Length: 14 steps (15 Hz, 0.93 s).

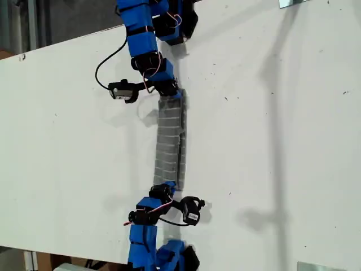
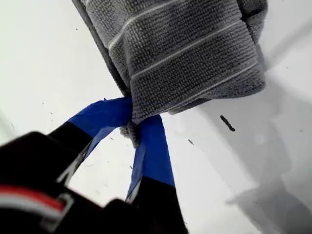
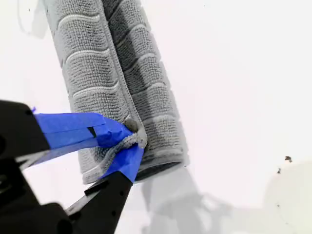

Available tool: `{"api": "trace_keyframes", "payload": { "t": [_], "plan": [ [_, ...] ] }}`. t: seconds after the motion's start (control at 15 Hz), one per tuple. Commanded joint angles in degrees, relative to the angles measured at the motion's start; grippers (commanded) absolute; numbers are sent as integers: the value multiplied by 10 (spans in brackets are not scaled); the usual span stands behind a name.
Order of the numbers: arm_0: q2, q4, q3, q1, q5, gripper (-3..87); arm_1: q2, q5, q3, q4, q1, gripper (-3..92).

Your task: Grasp corners of a square towel and fold twice.

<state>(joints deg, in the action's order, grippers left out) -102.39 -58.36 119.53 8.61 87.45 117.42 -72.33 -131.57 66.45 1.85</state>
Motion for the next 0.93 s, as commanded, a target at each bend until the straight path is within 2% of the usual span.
{"api": "trace_keyframes", "payload": {
  "t": [0.0,0.27,0.33,0.4,0.47,0.53,0.67,0.87],
  "plan": [
    [-17,27,18,-23,28,-2,19,-24,-30,-35,23,-2],
    [-17,45,41,-24,30,-2,18,-41,-56,-86,41,-2],
    [-19,44,40,-22,25,-2,18,-42,-57,-91,47,87],
    [-31,36,42,-20,30,35,21,-43,-56,-91,55,216],
    [-47,18,39,-22,25,163,29,-43,-52,-78,65,289],
    [-71,-12,33,-25,25,277,47,-47,-51,-61,69,316],
    [-153,-72,40,-21,28,305,116,-47,-71,-20,49,330],
    [-346,-105,146,52,-4,306,266,-20,-129,35,-25,326]
  ]
}}
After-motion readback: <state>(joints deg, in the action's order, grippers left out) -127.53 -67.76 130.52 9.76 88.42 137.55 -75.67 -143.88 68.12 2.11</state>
